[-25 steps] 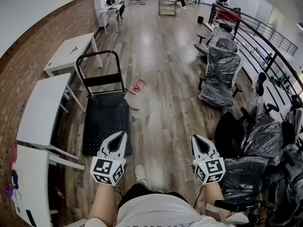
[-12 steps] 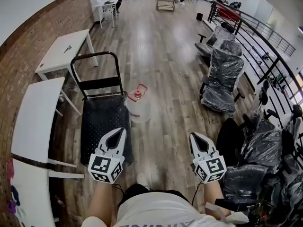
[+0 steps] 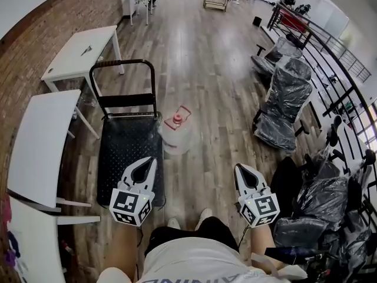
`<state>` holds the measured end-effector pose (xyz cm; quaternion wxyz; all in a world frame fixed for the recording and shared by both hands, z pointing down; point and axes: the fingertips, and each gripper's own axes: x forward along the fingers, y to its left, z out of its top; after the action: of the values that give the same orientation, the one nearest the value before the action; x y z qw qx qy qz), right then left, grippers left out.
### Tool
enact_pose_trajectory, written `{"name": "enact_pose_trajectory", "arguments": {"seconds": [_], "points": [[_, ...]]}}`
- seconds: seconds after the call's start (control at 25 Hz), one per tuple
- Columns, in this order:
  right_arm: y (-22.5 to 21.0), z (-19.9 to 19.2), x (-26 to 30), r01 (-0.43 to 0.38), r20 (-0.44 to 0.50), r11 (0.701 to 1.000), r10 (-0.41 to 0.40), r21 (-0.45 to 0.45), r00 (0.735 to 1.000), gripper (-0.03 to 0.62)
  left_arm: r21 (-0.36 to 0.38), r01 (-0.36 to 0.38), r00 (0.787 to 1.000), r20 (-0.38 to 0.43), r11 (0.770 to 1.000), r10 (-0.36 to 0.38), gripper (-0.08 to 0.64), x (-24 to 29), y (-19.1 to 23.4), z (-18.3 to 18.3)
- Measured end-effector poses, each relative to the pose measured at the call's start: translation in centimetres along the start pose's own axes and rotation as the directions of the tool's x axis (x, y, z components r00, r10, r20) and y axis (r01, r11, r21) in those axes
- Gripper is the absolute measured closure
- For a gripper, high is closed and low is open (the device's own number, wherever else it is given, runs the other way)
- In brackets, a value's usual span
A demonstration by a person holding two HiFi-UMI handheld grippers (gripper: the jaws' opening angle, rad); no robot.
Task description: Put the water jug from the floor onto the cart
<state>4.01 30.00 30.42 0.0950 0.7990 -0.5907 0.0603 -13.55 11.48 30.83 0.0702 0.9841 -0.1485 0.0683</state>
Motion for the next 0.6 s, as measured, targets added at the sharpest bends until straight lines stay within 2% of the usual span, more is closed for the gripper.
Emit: {"name": "enact_pose_trajectory", "arguments": {"seconds": [0.28, 0.6], "points": [[-3.0, 0.0, 5.3, -0.049, 0.003, 0.999, 0.049, -0.001, 0.999, 0.586, -0.008, -0.052, 0.999, -0.004, 0.999, 0.052, 0.558, 3.9, 2.0, 0.2], [-10.0, 0.5, 14.2, -0.113, 0.035, 0.993, 0.112, 0.02, 0.993, 0.586, 0.013, -0.159, 0.987, 0.01, 0.987, 0.159, 0.558, 11.3, 5.1, 2.9]]}}
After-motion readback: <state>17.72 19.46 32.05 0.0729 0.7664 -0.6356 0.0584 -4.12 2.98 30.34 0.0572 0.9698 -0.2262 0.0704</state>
